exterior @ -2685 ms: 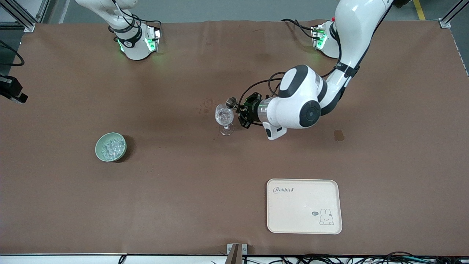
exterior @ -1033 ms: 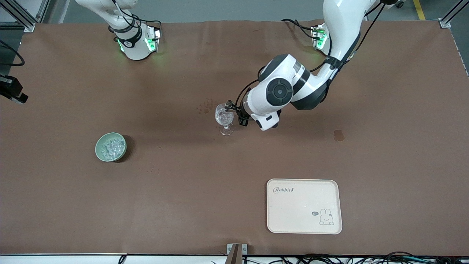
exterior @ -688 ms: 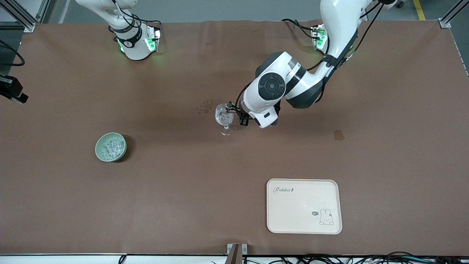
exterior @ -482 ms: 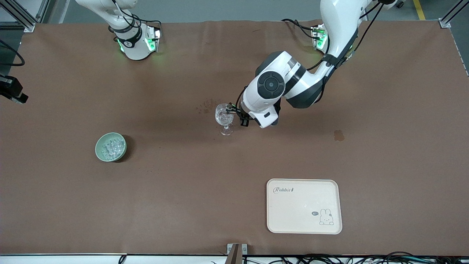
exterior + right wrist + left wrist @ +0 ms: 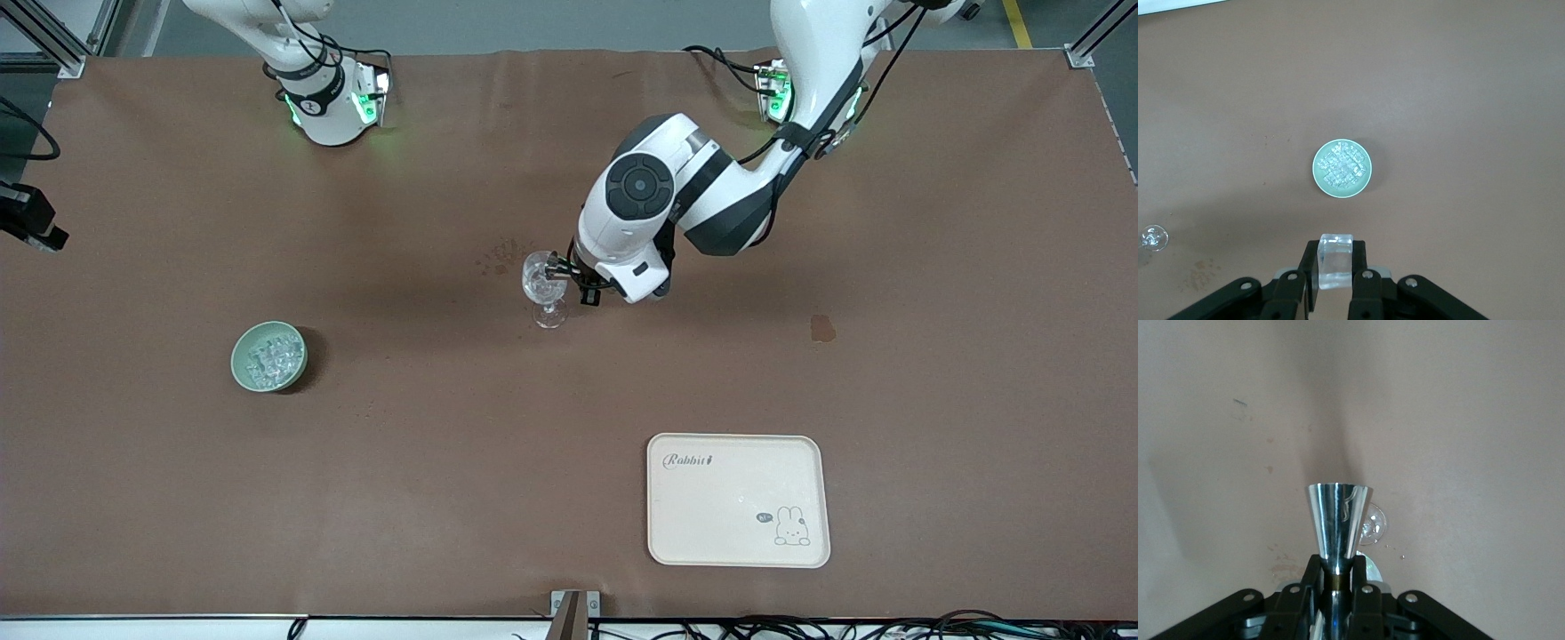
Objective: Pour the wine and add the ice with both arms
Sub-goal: 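Tilt the jigger over the glass rim with the left gripper to pour, then move the jigger to the tray while the right gripper brings ice over the glass, then drop the ice into the glass while the left gripper lowers the jigger, then open the left gripper to set the jigger on the tray and withdraw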
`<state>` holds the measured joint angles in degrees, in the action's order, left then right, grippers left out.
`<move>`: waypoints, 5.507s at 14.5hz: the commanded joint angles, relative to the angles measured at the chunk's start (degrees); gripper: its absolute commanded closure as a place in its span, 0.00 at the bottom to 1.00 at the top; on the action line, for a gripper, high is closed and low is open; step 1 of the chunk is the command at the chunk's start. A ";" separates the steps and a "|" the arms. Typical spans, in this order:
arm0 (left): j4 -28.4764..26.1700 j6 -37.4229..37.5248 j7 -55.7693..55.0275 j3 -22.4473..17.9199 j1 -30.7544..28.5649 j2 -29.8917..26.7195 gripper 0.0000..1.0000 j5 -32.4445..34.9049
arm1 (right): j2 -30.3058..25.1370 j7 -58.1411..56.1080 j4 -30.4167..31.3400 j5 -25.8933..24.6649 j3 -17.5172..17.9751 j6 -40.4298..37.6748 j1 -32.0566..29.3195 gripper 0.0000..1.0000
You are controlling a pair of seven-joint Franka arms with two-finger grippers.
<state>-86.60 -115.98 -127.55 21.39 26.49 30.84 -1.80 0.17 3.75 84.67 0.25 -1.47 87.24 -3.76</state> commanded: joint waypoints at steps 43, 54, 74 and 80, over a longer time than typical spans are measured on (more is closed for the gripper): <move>9.52 -0.12 47.28 -0.21 -32.89 12.03 0.99 -43.27 | 5.18 45.34 -0.12 0.37 0.24 3.80 32.39 0.99; 15.23 -9.09 70.84 -1.43 -39.94 29.09 0.99 -62.71 | 23.12 59.71 0.49 0.37 0.15 21.92 46.65 0.99; 15.50 -7.86 81.06 -3.99 -43.53 27.09 0.00 -47.83 | 26.02 61.82 3.05 0.28 0.15 22.36 51.05 0.94; 15.50 9.69 81.14 -2.85 -46.09 14.10 0.00 -20.46 | 26.11 61.64 2.96 0.19 0.15 22.27 50.96 0.75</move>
<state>-68.99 -111.72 -46.31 18.64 -20.07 52.31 -28.17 26.58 64.58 87.26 0.86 -0.72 109.24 46.57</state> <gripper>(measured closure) 0.000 0.771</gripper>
